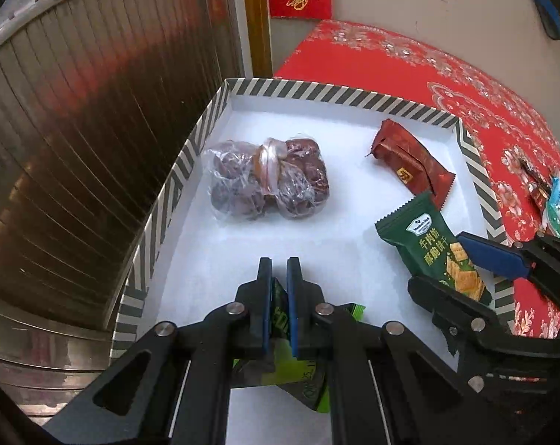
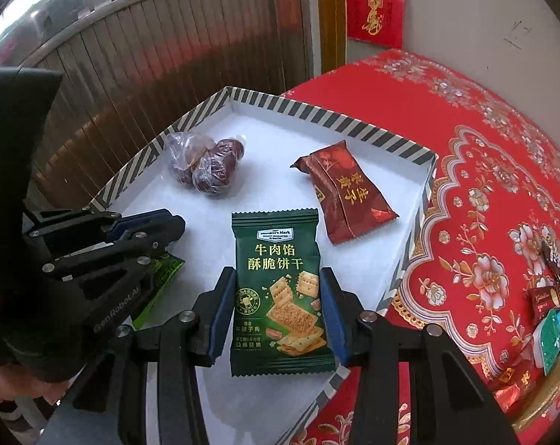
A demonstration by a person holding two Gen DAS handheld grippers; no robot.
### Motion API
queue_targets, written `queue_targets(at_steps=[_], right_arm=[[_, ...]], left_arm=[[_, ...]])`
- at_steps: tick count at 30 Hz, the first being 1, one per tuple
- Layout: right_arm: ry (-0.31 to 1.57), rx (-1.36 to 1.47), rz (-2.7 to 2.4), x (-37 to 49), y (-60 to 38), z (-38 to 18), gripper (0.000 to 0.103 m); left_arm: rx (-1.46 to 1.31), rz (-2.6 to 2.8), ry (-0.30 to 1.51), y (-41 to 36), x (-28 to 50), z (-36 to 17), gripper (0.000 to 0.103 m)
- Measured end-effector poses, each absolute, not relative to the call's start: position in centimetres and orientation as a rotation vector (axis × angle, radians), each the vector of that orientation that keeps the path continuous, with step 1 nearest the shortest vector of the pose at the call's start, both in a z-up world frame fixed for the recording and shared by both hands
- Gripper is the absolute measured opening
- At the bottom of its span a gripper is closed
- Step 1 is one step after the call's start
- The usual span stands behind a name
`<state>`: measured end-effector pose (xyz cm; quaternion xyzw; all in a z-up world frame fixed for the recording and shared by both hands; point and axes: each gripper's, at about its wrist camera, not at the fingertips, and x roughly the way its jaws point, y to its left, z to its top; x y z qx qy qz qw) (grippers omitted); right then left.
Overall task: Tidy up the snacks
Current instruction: 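Open both grippers to drop the green packs into the white box, then move both grippers back over the snack pile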
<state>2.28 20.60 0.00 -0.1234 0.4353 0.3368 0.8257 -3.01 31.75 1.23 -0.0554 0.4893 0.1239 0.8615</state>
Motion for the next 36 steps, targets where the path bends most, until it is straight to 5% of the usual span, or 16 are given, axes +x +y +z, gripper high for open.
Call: queue_targets(at_steps=[7,10,12,14,36], right_arm=[[0.924,-0.251,0.729,1.9,20.6,0.0,0.047],[0.924,-0.237,0.720,2.0,20.3,0.2,0.049],[0.926,-0.227,0.718,2.1,19.9,0.4,0.052],[0.930,-0.198,0.732,2.1,19.5,0.6,0.055],[0.841,-0.141,0.666,-1.5,10.0,3.8,0.070]], left_arm=[[-0.104,0.282,1.033,31.6,-2.8,1.1,0.016],[-0.118,0.303,1.038,32.1,-2.7,1.1,0.042],[-0.128,0.320,1.038,32.4,-2.9,1.2,0.068],[-0.141,0.317,1.030,32.6,-3.1,1.3,0.074],[-0.148,0.267,0.891,28.5,-6.4,7.1,0.089]])
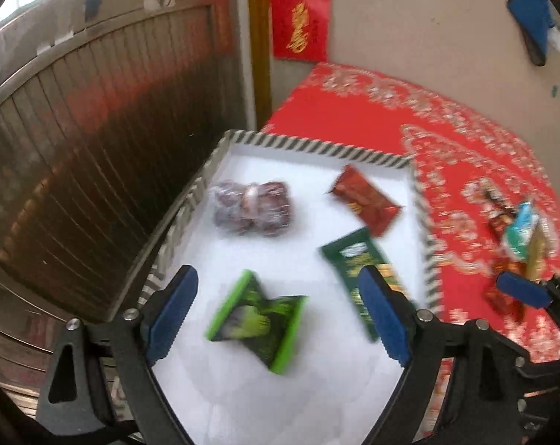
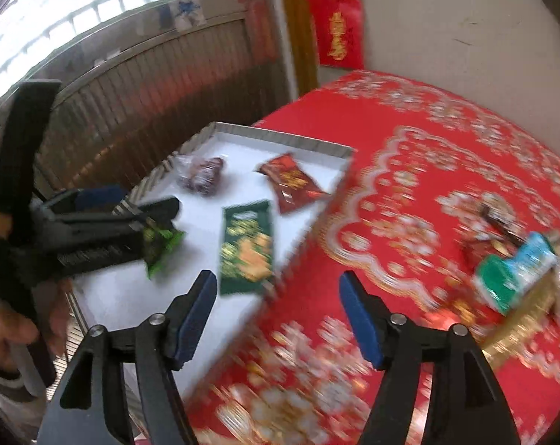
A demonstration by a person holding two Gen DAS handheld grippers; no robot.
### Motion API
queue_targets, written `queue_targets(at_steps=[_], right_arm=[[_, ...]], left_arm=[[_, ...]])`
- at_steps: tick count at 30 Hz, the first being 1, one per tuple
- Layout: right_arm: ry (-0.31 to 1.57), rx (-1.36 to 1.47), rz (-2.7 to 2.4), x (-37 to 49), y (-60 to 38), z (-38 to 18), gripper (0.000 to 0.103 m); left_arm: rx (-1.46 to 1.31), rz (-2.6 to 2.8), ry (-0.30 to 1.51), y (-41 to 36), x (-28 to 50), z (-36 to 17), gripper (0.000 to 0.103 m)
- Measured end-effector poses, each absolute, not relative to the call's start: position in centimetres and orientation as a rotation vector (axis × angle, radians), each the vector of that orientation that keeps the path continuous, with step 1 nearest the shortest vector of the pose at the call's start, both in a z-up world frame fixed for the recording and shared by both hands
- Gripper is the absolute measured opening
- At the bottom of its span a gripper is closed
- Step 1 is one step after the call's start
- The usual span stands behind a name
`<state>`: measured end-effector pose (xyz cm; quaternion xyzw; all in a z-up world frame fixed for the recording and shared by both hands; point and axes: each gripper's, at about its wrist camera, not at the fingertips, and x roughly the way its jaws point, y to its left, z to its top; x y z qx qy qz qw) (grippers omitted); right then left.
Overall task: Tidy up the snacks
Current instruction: 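Move both grippers back over the snack pile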
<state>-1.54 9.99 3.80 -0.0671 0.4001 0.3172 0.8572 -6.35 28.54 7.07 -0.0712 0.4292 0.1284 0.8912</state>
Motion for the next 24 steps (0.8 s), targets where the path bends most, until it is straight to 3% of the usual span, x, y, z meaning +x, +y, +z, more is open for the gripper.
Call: queue_targets(at_steps=[14,24], right_arm=[[0.860,0.010,0.349,-0.4,-7.1,3.7,0.070],[0.863,0.252,0.485,1.3,-8.7,4.3,0.070]], left_arm=[[-0.071,0.031,0.929,17.1,-4.6,8.9,0.090],[0.001,-0.022,1.037,10.3,-0.2,6.2,0.090]])
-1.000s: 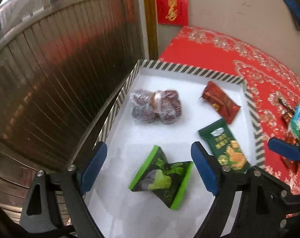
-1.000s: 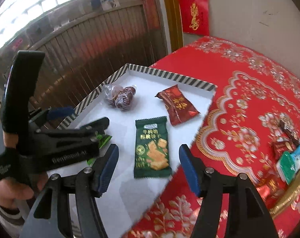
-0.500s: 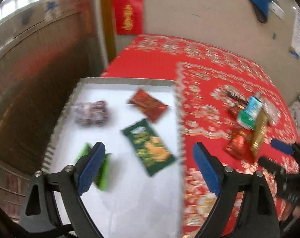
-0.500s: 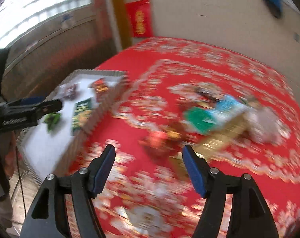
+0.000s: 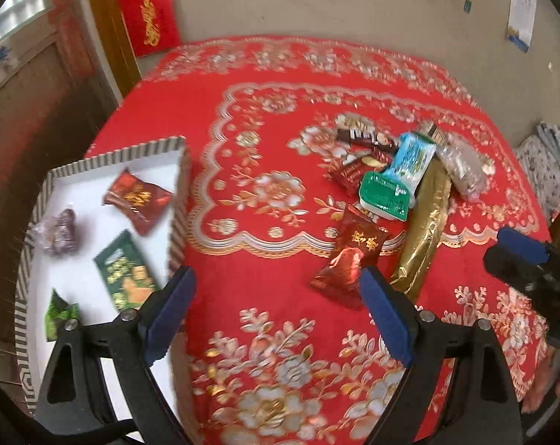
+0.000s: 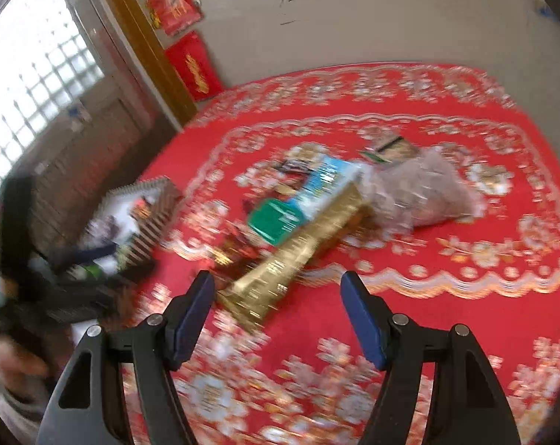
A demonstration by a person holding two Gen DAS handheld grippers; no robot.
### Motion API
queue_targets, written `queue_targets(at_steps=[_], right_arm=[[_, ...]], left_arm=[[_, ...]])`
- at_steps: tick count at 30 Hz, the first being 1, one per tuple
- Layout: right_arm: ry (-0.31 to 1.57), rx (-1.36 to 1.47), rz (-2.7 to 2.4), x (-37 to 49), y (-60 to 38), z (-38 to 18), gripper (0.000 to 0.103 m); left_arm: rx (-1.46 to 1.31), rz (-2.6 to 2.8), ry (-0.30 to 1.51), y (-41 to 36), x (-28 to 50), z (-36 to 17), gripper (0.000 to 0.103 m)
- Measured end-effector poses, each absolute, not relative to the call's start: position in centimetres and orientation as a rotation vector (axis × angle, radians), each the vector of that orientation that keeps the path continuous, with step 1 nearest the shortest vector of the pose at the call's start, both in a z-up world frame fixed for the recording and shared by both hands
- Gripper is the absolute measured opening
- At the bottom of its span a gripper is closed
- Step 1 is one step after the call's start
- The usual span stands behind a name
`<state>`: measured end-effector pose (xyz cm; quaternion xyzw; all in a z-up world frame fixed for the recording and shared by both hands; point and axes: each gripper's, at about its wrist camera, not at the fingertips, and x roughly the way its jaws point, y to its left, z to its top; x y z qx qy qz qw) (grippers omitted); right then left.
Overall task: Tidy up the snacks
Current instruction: 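Move both grippers back over the snack pile, then grasp the red candy with the left gripper while the right gripper grasps the green square pack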
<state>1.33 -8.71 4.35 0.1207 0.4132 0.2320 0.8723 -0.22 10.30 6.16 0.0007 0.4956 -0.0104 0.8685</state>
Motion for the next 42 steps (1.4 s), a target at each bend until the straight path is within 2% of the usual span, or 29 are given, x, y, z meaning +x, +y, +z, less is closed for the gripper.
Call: queue_targets(at_steps=[12,21,27,42], right_arm=[[1.003,0.424,0.592,7.7,-5.5,0.7,0.071],[0.984,0.269,0.532,7.3,-8.5,1.2,0.071],[0.982,0.206,0.658,8.6,-6.2,1.5,0.071],[0.973,-0.202,0.689,10.6,-1.7,0.2,0.071]], left_arm=[[-0.011,-0.029,1.127,8.6,2.9,2.4,0.090],[-0.020,-0.057,1.145,7.3,4.1,1.4,0.090],[0.002,-0.062,1.158,6.3,4.2,0.7,0.090],[-0.018,-0.061,1.159,7.4,4.2,0.6,0.090]])
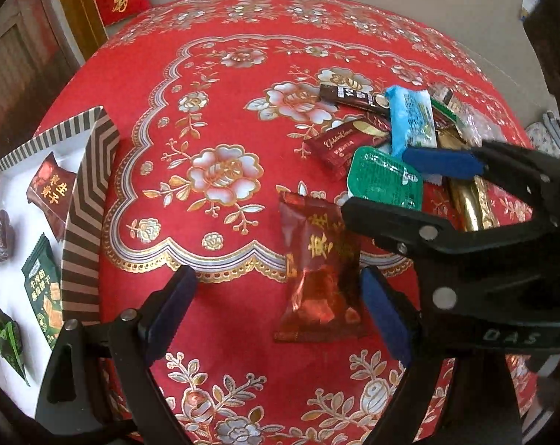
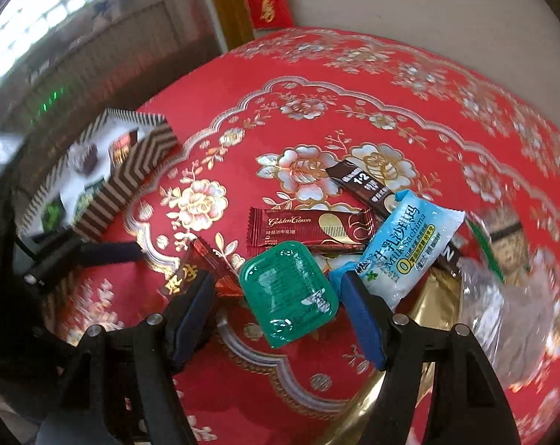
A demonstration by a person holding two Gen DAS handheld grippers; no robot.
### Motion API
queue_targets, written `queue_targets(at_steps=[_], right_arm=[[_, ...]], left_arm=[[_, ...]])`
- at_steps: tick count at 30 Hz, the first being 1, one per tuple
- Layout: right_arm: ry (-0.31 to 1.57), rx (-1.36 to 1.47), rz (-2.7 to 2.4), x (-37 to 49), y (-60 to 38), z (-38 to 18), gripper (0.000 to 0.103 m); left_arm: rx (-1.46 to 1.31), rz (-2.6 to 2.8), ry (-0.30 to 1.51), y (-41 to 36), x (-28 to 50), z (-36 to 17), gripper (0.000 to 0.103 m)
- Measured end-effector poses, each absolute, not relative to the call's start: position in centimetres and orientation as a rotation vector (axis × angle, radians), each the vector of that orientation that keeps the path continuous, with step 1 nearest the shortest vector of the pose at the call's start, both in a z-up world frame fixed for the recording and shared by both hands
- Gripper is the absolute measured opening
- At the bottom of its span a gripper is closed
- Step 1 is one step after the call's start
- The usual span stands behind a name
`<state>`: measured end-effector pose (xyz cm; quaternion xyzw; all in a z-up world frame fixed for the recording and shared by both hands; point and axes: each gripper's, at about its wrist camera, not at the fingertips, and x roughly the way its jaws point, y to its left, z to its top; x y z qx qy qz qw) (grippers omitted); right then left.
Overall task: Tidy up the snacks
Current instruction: 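Grasp the red candy with the left gripper while the right gripper grasps the green square pack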
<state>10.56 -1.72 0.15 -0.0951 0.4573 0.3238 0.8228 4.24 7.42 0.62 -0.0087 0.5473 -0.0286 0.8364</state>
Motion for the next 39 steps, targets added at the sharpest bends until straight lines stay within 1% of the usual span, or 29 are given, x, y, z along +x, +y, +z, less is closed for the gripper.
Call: queue_targets(at_steps=[9,14,20,23,25,32,33,34,35,36,38,39], right_arm=[[0.961,-0.368,0.693,10.5,-0.9,0.7,0.070],[0.972,-0.369,0.709,10.5,-0.9,0.5,0.070],[0.983,-0.368,0.713,10.4,-1.0,-0.1,0.069],[0.999,-0.351,0.708,10.7,-1.0,-0.4,0.062],[1.003,-0.350,0.710,10.8,-0.8,-0.5,0.053],[1.001,-0.335,0.686,10.6,-0.9,-0.8,0.049],[0.999,-0.325,0.679,10.5,-1.0,-0.8,0.048],[0.995,-0.319,0.668,10.3,-1.1,-0.9,0.046],[0.989,-0.320,0.656,10.1,-1.1,-0.9,0.045],[0.979,-0.325,0.642,9.7,-1.2,-0.9,0.045],[0.969,-0.313,0.626,9.0,-1.5,-1.0,0.044],[0.966,-0.297,0.619,8.7,-1.7,-1.0,0.044]], left_arm=[[-0.022,-0.036,1.160,8.5,4.5,0.6,0.090],[0.012,-0.025,1.162,8.5,4.8,0.4,0.090],[0.173,-0.082,1.105,7.4,4.3,1.3,0.090],[0.214,-0.118,1.107,6.9,4.7,1.2,0.090],[0.263,-0.147,1.105,6.3,4.7,0.9,0.090],[0.446,-0.203,1.040,4.2,4.6,1.3,0.090],[0.439,-0.212,1.040,4.2,4.7,1.3,0.086],[0.418,-0.233,1.043,4.2,4.7,1.4,0.078],[0.365,-0.279,1.060,4.5,4.8,1.5,0.060],[0.342,-0.289,1.067,4.6,4.7,1.6,0.044],[0.336,-0.284,1.067,4.5,4.5,1.7,0.040],[0.333,-0.283,1.064,4.5,4.3,1.6,0.039]])
